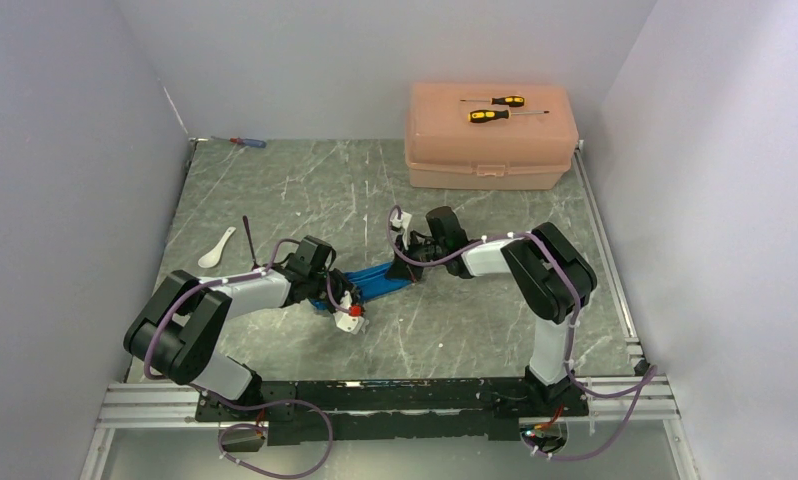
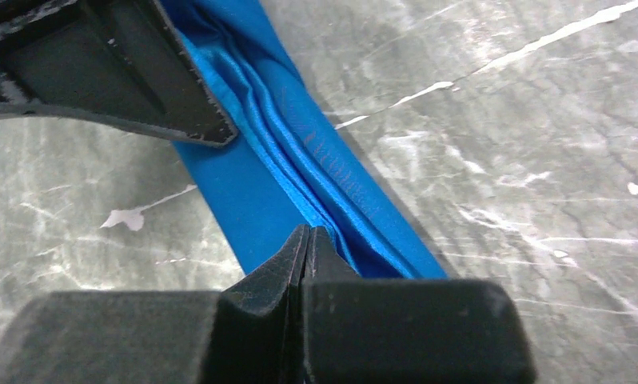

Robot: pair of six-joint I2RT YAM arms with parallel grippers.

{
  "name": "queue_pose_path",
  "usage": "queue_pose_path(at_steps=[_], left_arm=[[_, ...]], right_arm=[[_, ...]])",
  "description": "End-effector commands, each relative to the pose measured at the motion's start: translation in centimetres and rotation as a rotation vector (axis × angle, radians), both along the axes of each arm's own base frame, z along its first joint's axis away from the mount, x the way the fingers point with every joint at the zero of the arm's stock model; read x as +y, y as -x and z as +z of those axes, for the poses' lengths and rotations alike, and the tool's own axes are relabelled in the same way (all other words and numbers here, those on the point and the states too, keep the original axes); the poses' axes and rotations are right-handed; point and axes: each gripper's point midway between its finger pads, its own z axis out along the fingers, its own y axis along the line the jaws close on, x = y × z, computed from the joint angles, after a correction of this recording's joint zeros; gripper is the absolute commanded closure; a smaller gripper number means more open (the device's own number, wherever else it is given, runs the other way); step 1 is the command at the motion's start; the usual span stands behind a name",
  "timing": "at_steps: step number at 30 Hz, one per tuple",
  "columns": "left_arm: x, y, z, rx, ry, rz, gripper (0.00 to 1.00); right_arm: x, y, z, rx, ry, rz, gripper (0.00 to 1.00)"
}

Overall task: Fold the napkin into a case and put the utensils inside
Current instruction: Grasp the top corner of the smaller rectangle folded napkin from the folded napkin.

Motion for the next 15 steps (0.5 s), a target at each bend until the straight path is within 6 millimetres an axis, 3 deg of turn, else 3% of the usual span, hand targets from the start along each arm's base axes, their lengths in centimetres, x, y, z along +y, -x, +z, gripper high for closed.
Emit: queue_pose_path(at_steps=[1, 7, 15], left_arm=[[1.6, 2.7, -2.4, 0.106, -0.084, -0.008, 0.97], [1.7, 2.8, -2.6, 0.103, -0.087, -0.015, 0.97], [1.8, 3.0, -2.7, 0.103, -0.094, -0.024, 0.97]], right_arm=[[-0.1, -2.6, 0.0, -0.075, 0.011, -0.085, 1.0], [-1.2, -2.5, -1.9, -0.03, 0.069, -0.136, 1.0], [-1.4, -2.8, -2.0, -0.007, 0.081, -0.18, 1.0]])
